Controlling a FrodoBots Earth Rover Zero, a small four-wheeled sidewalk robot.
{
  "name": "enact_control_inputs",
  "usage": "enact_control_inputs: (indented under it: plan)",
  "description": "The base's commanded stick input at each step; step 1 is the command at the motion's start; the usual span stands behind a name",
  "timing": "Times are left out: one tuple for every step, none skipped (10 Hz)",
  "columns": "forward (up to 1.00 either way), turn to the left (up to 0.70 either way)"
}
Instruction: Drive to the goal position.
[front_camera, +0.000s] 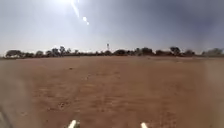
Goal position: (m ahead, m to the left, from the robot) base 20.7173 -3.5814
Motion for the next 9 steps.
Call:
enact_control_inputs:
  plan:
    - [0.70, 0.00]
    - [0.70, 0.00]
    - [0.70, 0.00]
    - [0.70, 0.00]
    - [0.70, 0.00]
    - [0.70, 0.00]
    - [0.70, 0.00]
    - [0.70, 0.00]
    - [0.70, 0.00]
